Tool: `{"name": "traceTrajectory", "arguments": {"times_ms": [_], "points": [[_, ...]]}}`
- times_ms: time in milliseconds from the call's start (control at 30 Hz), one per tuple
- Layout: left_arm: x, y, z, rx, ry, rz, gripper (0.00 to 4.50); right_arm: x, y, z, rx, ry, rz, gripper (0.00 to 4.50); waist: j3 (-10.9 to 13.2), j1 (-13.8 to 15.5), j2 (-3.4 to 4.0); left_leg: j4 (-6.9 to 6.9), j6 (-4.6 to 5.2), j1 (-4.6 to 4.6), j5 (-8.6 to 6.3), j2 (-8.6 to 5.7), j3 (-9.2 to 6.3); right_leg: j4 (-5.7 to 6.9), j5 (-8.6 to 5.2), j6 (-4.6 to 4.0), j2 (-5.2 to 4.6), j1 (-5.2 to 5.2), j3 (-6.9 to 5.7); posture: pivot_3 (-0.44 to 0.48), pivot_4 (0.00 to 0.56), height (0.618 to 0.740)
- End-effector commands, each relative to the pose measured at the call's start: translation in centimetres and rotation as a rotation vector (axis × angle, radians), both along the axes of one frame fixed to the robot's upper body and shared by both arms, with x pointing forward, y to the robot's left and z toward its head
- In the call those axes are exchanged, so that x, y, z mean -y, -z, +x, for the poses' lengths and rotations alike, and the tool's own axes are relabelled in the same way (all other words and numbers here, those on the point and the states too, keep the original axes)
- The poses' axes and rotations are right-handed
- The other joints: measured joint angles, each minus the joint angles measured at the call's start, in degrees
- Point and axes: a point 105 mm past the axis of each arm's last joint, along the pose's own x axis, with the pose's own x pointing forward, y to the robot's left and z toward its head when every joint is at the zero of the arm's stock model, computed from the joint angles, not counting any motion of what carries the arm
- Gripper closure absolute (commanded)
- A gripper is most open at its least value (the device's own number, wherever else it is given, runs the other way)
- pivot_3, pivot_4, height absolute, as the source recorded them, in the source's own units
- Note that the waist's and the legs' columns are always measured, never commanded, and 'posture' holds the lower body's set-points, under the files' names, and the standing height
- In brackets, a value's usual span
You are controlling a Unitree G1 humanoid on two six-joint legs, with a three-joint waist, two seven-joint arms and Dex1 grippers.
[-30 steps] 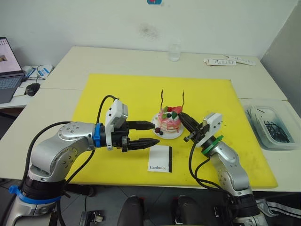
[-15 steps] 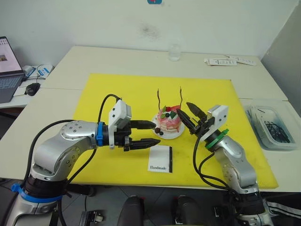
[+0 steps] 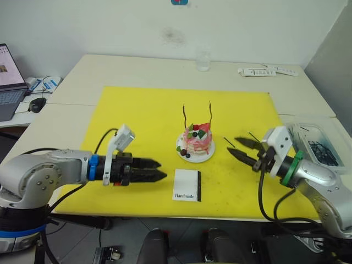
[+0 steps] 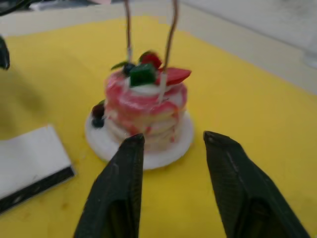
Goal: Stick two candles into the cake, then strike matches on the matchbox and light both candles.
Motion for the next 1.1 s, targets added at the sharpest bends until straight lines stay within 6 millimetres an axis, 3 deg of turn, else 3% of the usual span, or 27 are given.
{"name": "traceTrajectory", "arguments": {"times_ms": [33,67,100,333,733,1100], "points": [[0.3,0.4,-0.6,-0.124,-0.003,-0.047,1.32,-1.3,0.6,-1.4,-0.056,-0.116,-0.037,4.05,0.00,0.01,0.00,0.00,0.00,0.00,0.00,0.00,0.00,0.00,0.00,0.00,0.00,0.00,0.00,0.000,0.150,0.684],[0.6,0.6,-0.3,-0.140,-0.014,-0.054,1.32,-1.4,1.0,-1.7,-0.074,-0.137,-0.054,4.46,0.01,0.02,-0.01,0.00,0.00,0.00,0.00,-0.01,-0.02,0.00,0.00,0.00,0.00,0.00,0.01,0.000,0.150,0.684],[0.8,0.8,-0.1,-0.149,-0.022,-0.057,1.32,-1.6,1.3,-1.8,-0.084,-0.150,-0.065,4.48,0.01,0.04,-0.01,0.00,0.00,-0.01,0.00,-0.01,-0.06,0.00,0.00,0.00,0.00,0.01,0.01,0.000,0.150,0.684],[1.8,3.0,1.1,-0.205,-0.093,-0.043,1.32,-2.8,2.8,-2.2,-0.127,-0.218,-0.121,4.48,0.00,0.06,-0.04,0.01,0.00,-0.01,0.00,-0.04,-0.03,0.00,0.02,0.02,-0.02,0.02,0.02,0.000,0.150,0.684],[1.1,3.7,1.5,-0.244,-0.150,-0.028,1.32,-3.8,3.4,-2.2,-0.160,-0.260,-0.155,4.48,0.00,0.02,-0.04,0.01,0.00,-0.01,0.00,-0.03,-0.06,0.02,0.01,0.00,-0.02,0.01,0.03,0.000,0.150,0.684],[2.9,5.0,1.2,-0.295,-0.137,-0.056,1.32,-4.9,4.4,-1.9,-0.193,-0.309,-0.200,4.48,0.00,0.04,-0.05,0.01,0.00,-0.01,0.01,-0.04,-0.08,0.02,0.01,0.01,-0.06,0.03,0.03,0.000,0.150,0.684]]}}
